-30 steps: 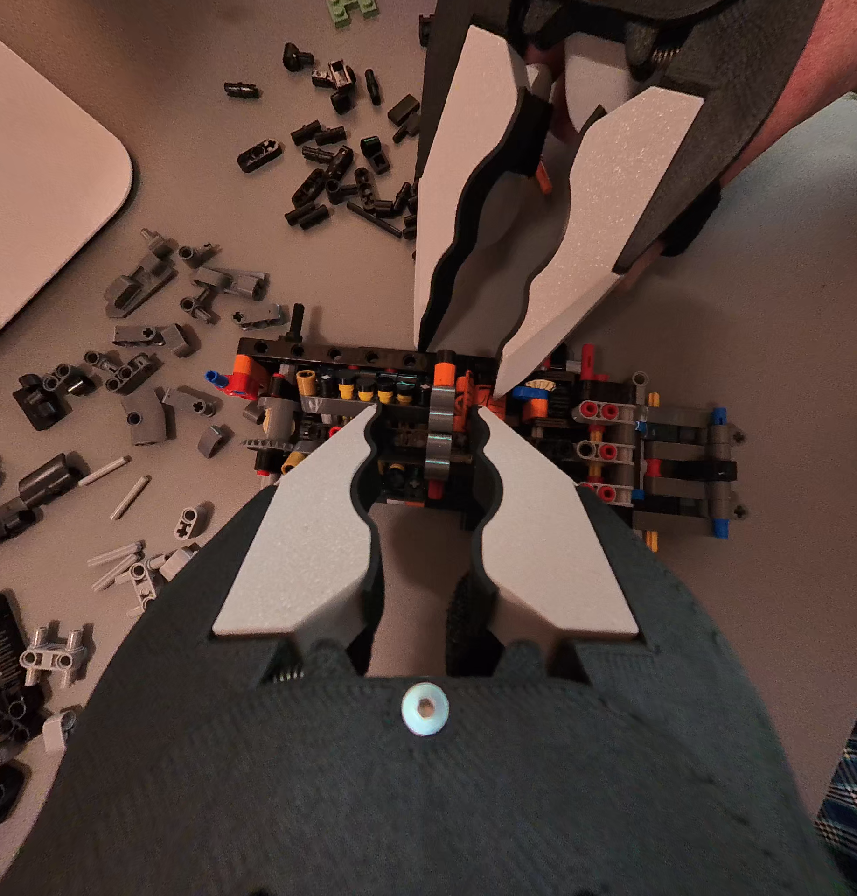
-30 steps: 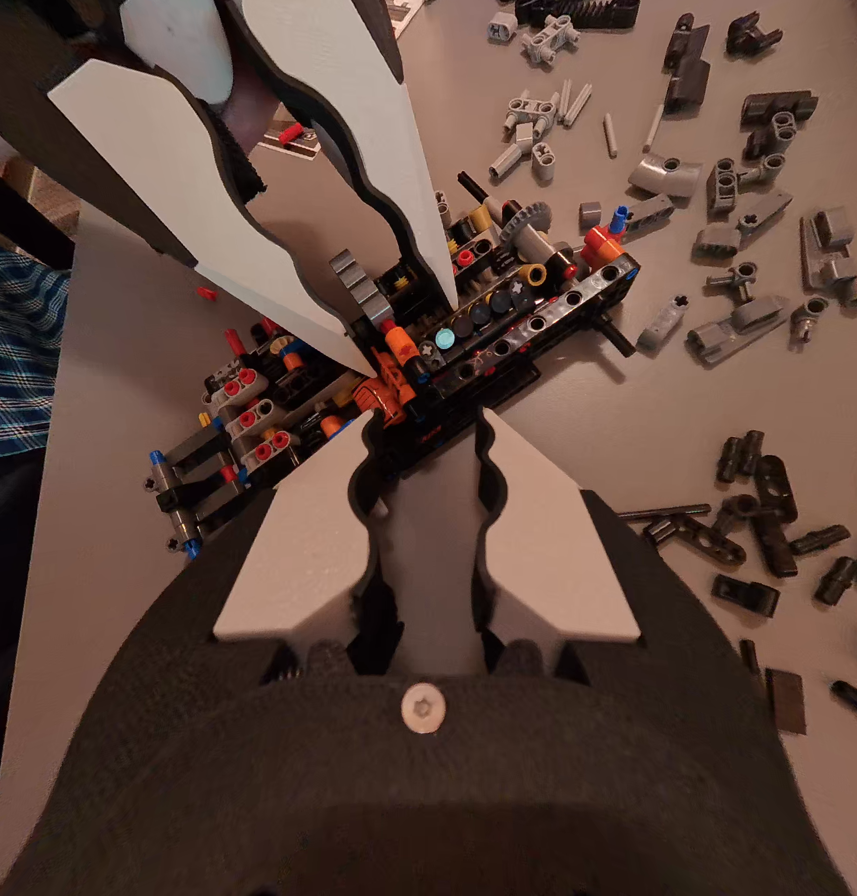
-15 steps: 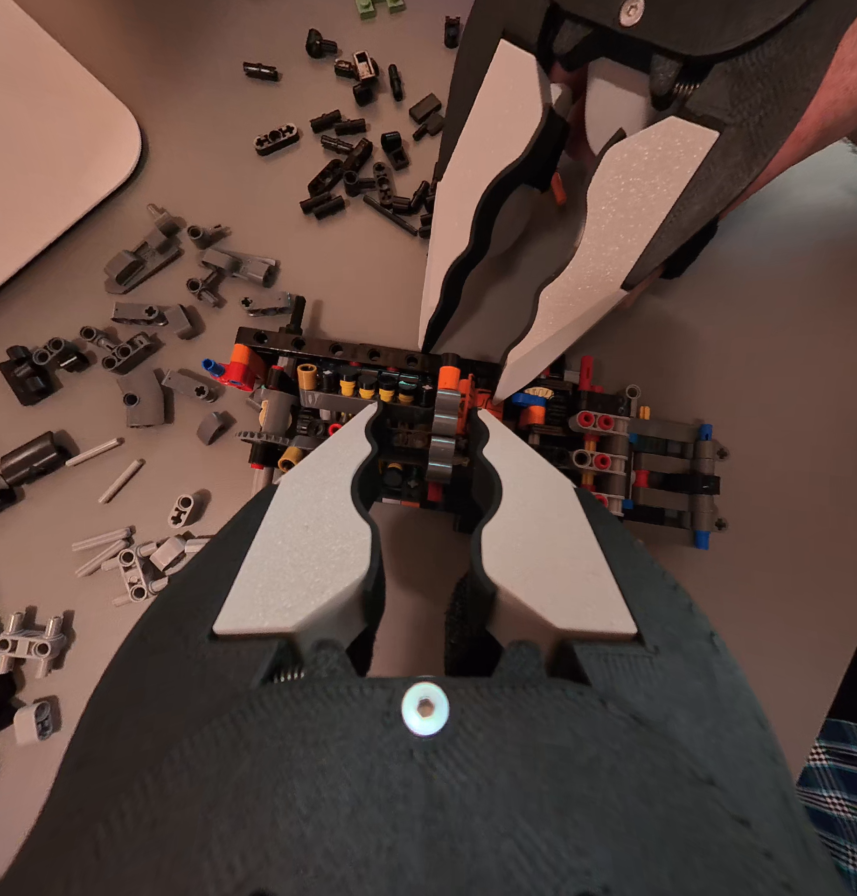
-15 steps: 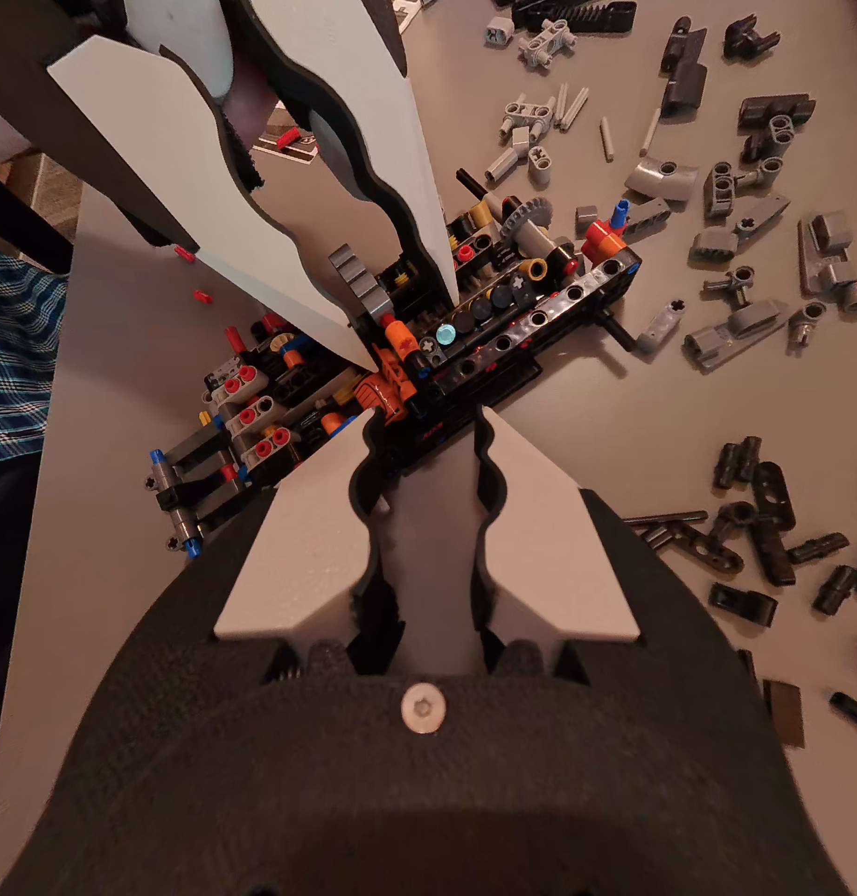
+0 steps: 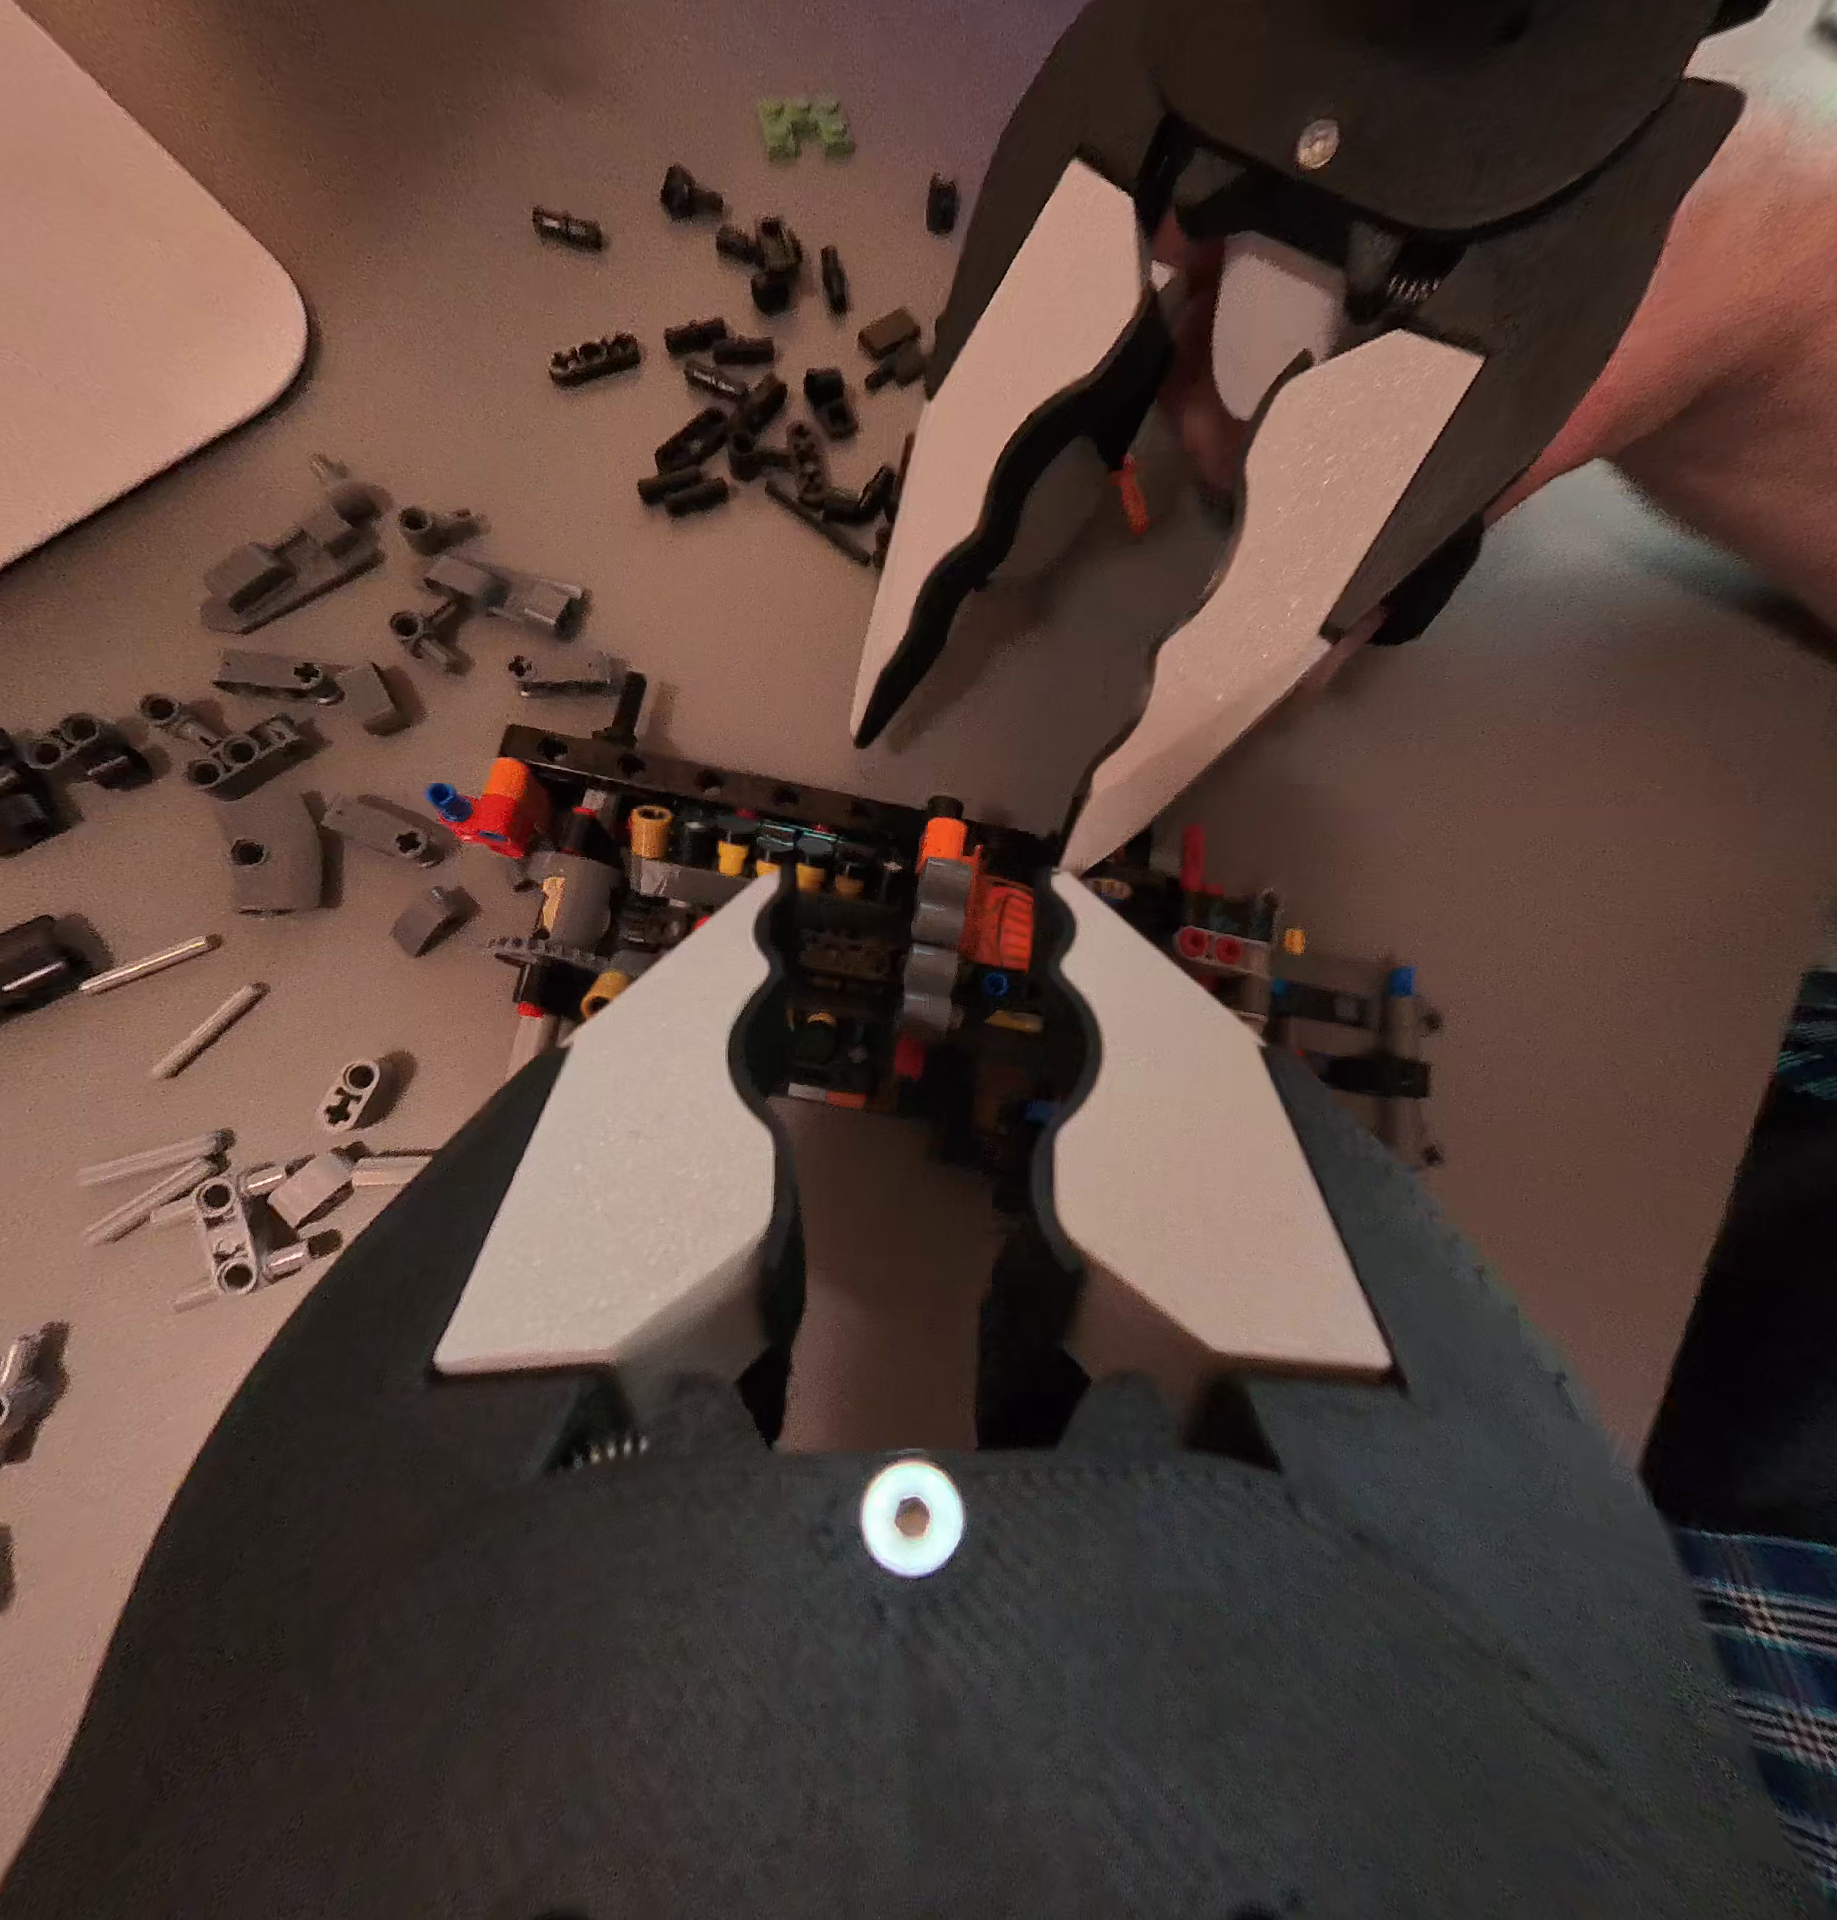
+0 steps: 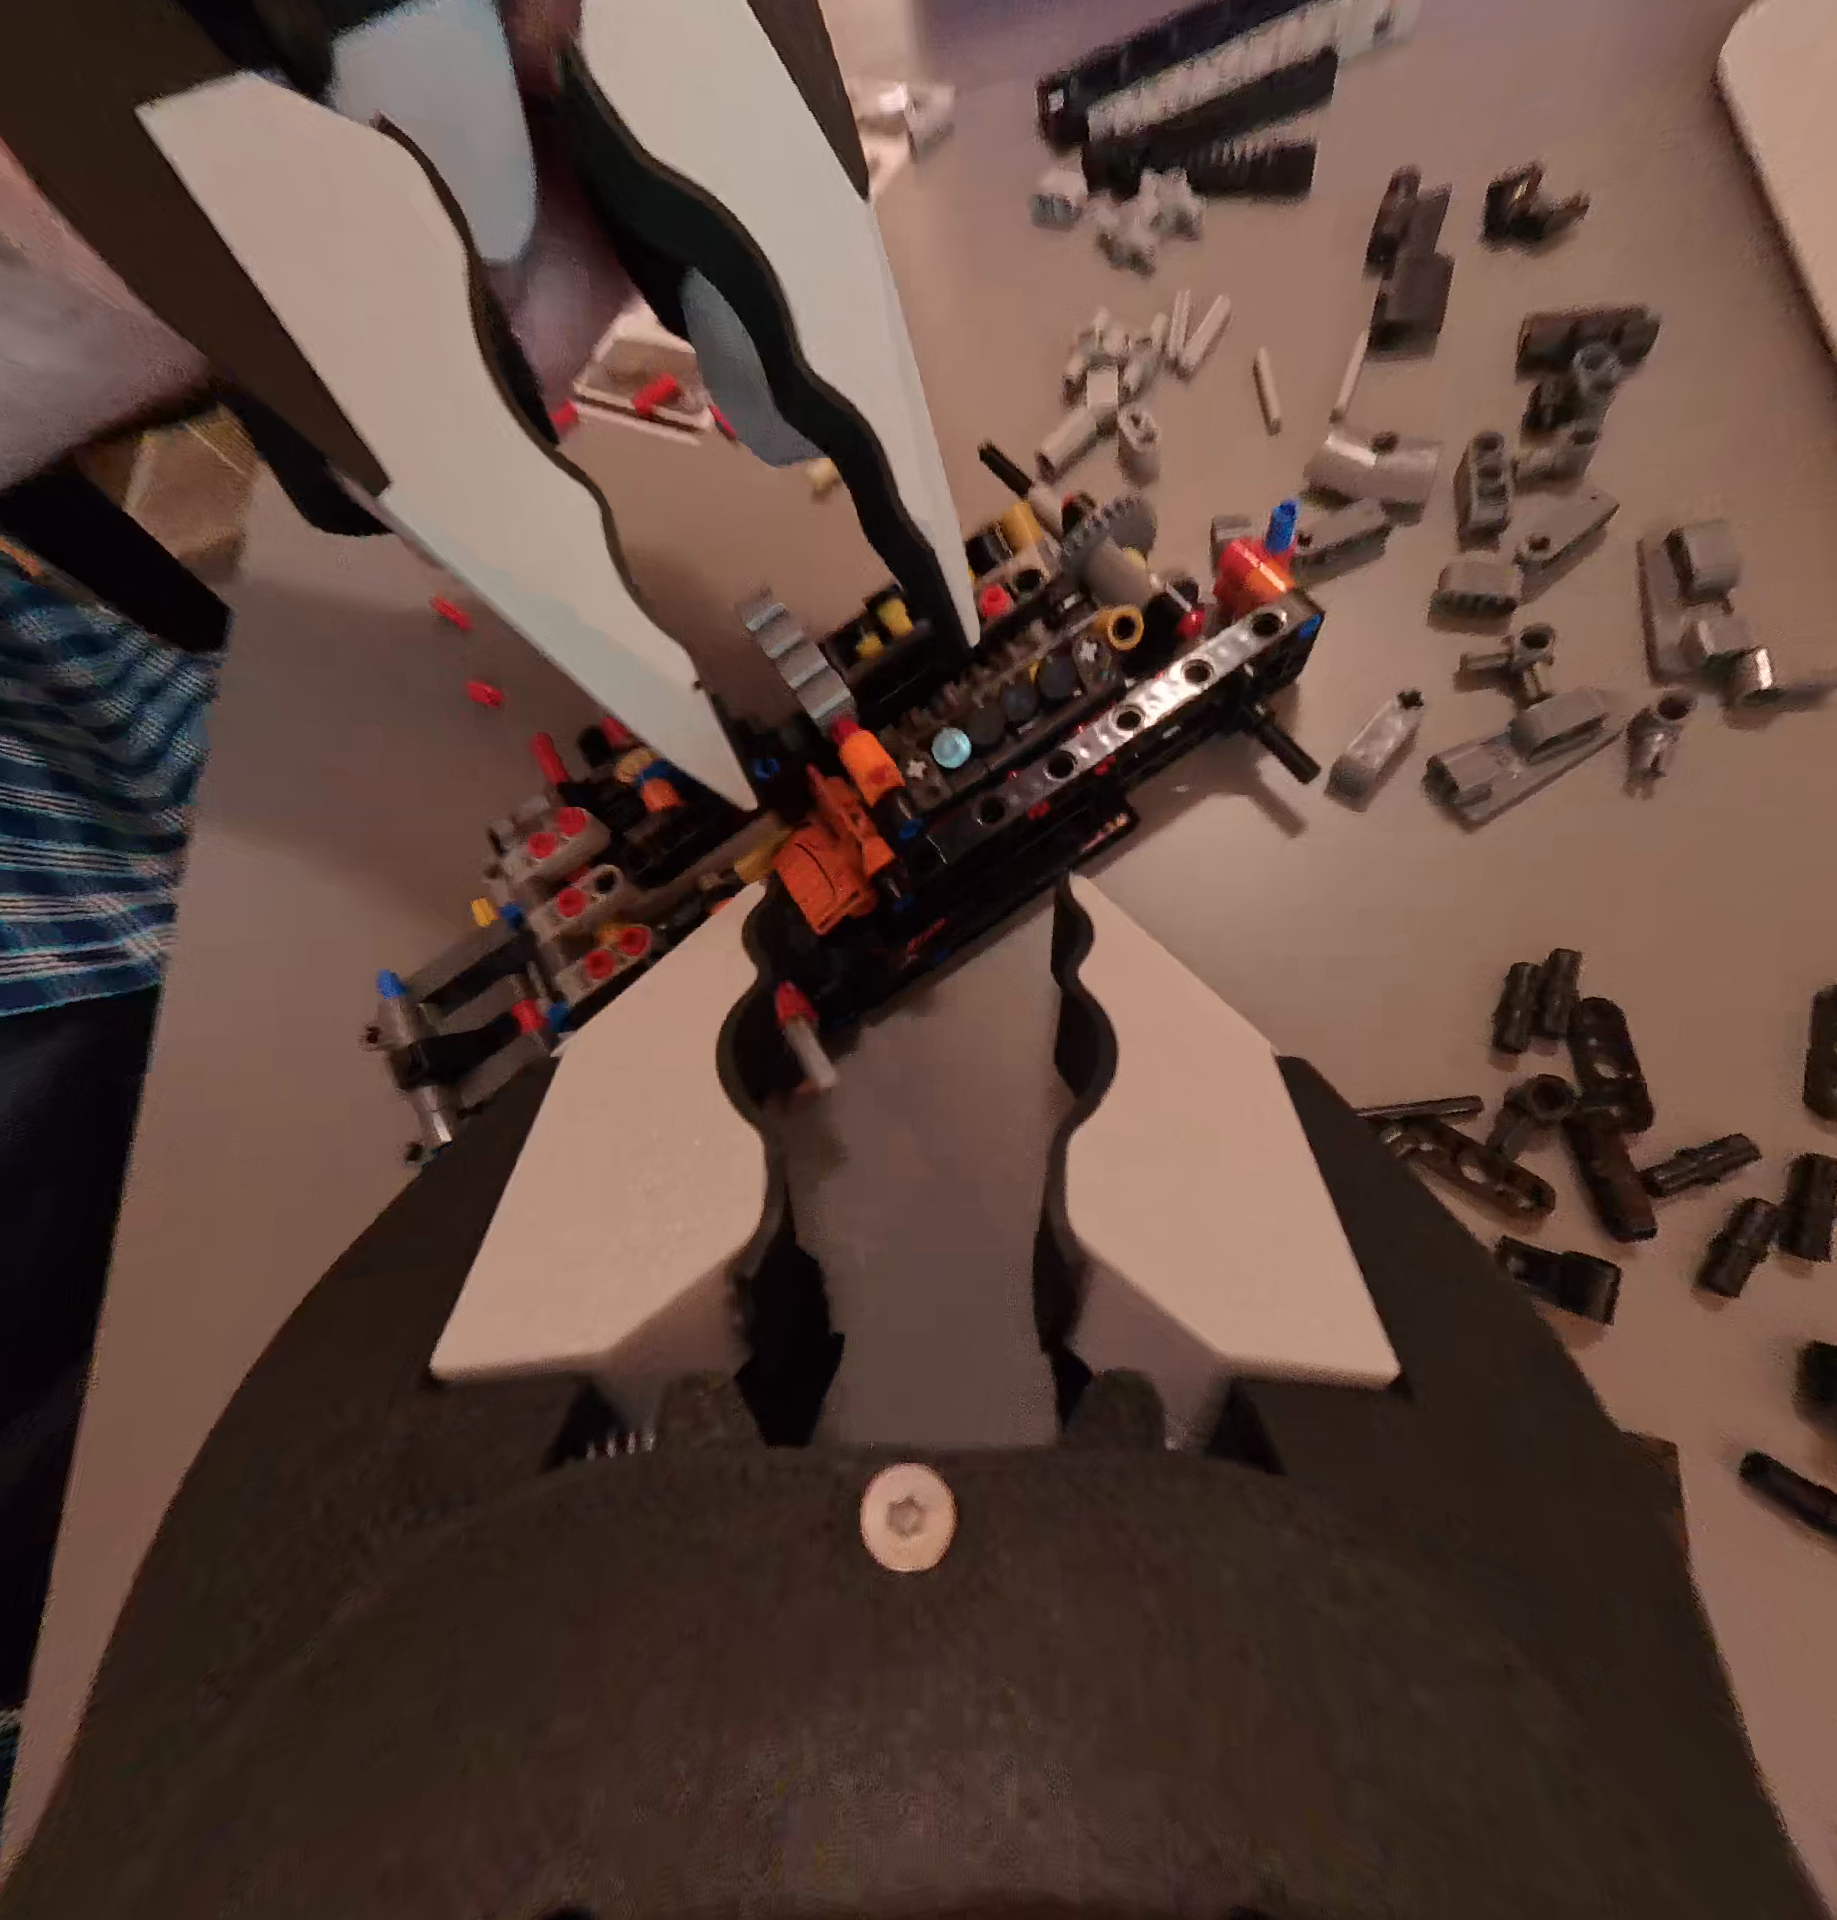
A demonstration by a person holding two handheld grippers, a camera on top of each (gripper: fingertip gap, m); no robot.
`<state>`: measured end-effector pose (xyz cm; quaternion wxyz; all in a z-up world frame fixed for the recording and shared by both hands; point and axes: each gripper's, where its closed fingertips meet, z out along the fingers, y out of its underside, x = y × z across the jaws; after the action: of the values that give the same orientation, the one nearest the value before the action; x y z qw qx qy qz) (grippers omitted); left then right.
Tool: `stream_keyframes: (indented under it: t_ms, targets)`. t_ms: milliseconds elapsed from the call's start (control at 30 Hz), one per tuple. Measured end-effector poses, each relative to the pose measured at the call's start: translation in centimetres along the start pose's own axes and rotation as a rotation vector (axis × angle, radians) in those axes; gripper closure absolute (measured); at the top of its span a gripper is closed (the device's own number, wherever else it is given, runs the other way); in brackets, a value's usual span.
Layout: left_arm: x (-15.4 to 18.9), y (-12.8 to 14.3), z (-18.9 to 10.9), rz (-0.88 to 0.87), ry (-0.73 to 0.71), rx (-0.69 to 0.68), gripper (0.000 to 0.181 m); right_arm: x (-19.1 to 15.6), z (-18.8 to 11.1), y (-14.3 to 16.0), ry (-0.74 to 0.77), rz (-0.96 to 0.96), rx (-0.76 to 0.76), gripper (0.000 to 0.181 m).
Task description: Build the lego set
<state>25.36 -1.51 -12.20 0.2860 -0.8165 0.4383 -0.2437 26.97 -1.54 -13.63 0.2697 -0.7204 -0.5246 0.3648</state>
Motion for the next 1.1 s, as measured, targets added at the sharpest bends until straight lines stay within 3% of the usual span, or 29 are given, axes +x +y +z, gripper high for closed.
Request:
stream_keyframes:
  t_ms: [133,300,500,633,1000,1100]
  targets:
    - [-0.4,0.1,-2.3,0.024,-0.07,0.032,0.131,0.0,-3.0,-0.5,0.034,-0.002,0.059,0.139]
    - [0.9,2.1,-5.3,0.018,-0.076,0.033,0.139,-1.4,-3.9,2.2,0.033,-0.076,-0.029,0.156]
    - [2.7,6.3,-4.4,0.064,-0.062,-0.078,0.148,-1.6,-2.3,2.8,0.068,-0.19,-0.077,0.167]
    - [2.9,6.5,-3.9,0.073,-0.071,-0.067,0.155,-1.8,-1.4,3.2,0.082,-0.228,-0.115,0.177]
    - [1.2,7.4,-4.1,0.069,-0.116,-0.067,0.172,-4.5,-0.1,3.2,0.092,-0.183,-0.169,0.179]
    - [0.4,7.6,-4.7,0.06,-0.131,-0.062,0.167,-5.3,0.2,3.1,0.108,-0.146,-0.136,0.167]
